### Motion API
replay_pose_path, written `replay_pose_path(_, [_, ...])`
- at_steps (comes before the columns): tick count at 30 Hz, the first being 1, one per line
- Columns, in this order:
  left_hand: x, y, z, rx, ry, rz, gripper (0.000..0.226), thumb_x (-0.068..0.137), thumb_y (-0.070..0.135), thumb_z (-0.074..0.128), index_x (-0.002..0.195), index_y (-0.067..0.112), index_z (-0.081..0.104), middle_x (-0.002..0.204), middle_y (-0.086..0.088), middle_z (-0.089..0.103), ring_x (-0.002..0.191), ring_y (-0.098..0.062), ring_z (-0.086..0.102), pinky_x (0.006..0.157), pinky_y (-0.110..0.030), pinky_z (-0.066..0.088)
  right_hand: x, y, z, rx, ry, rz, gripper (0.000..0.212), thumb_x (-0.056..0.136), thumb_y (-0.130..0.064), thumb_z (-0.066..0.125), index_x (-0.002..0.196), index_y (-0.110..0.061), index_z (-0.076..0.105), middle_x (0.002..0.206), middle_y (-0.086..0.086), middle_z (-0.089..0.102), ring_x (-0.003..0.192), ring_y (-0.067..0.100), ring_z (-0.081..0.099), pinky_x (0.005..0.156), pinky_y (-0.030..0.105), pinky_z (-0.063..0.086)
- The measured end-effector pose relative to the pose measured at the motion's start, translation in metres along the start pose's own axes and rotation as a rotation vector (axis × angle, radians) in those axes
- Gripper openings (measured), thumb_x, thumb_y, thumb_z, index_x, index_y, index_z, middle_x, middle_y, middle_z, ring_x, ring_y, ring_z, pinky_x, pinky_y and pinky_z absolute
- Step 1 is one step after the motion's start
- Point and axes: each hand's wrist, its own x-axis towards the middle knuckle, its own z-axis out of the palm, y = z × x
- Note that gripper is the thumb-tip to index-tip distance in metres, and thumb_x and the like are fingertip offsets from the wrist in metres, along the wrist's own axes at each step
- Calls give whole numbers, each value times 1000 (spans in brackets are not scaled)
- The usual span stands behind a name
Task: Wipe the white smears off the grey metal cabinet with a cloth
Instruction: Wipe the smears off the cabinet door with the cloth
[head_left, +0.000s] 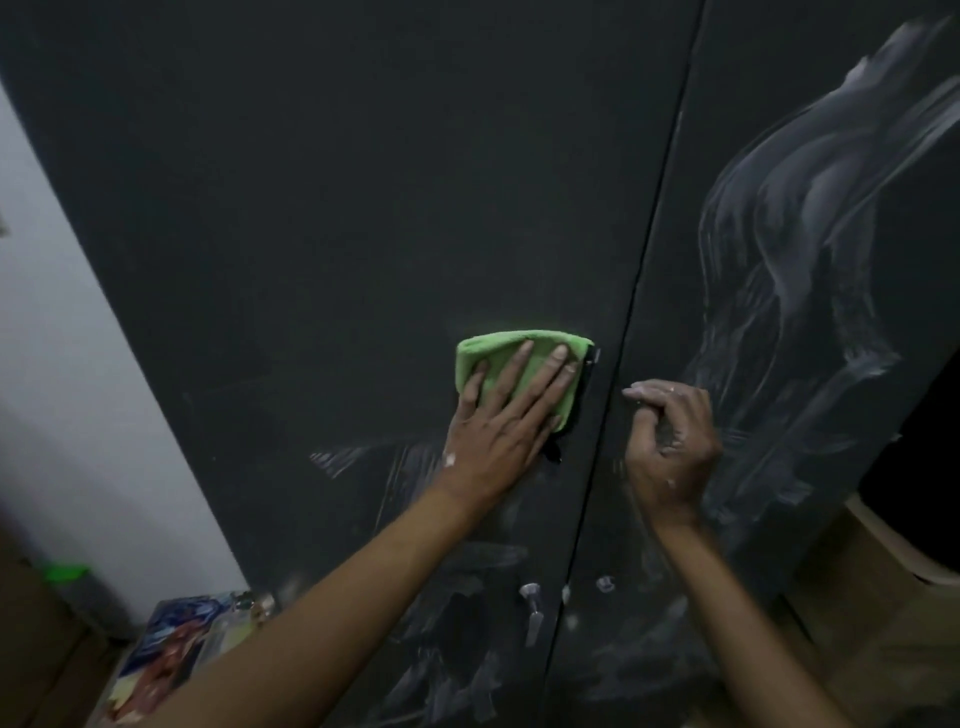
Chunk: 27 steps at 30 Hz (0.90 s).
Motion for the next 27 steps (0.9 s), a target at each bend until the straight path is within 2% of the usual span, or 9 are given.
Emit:
replay_pose_path(5, [54,7,-6,-8,37,107,70,108,46,40,168,31,10,176,7,4,163,-20,-3,126,-48,5,16,15,-27,-61,-3,-33,27,86,17,56,89,-1,76,94,10,73,94,24,66,89,30,51])
replay_pose_path(7, [80,0,-16,-32,63,90,69,107,49,38,168,33,11,176,1,2,162,-24,-8,128,-47,3,26,15,-31,-59,12,-35,28,84,19,56,89,0,76,94,11,73,94,24,66,90,29,51])
replay_pose_path(11, [114,-6,-28,-85,134,-14,72,106,62,32,168,30,13,176,-8,7,163,-26,-4,130,-42,-2,32,12,-28,-27,27,-24,29,83,20,55,89,0,76,95,9,73,95,24,66,89,31,53])
replay_pose_path(14, [107,2,-23,-65,143,-31,78,103,71,29,168,30,12,176,-5,7,163,-25,-1,130,-43,-1,24,11,-24,-12,26,-22,28,83,20,55,87,0,76,93,9,73,94,24,67,89,30,52])
replay_pose_path(21, [61,28,6,-81,115,24,62,111,48,36,167,31,14,176,-1,6,163,-28,4,130,-45,4,-4,15,-32,4,-64,10,27,83,16,55,86,-2,75,92,7,72,93,20,65,92,18,46])
replay_pose_path(24, [32,36,16,-85,65,54,62,111,44,39,167,32,16,176,0,7,163,-26,6,130,-43,-1,-7,16,-36,6,-83,12,27,83,16,55,86,-2,76,91,6,72,93,17,64,90,20,48])
replay_pose_path(27, [-3,38,23,-74,-1,89,63,111,43,44,167,32,18,176,2,10,163,-24,8,130,-41,0,-12,13,-39,25,-107,23,27,84,14,55,86,-2,76,91,5,71,93,17,64,87,24,50])
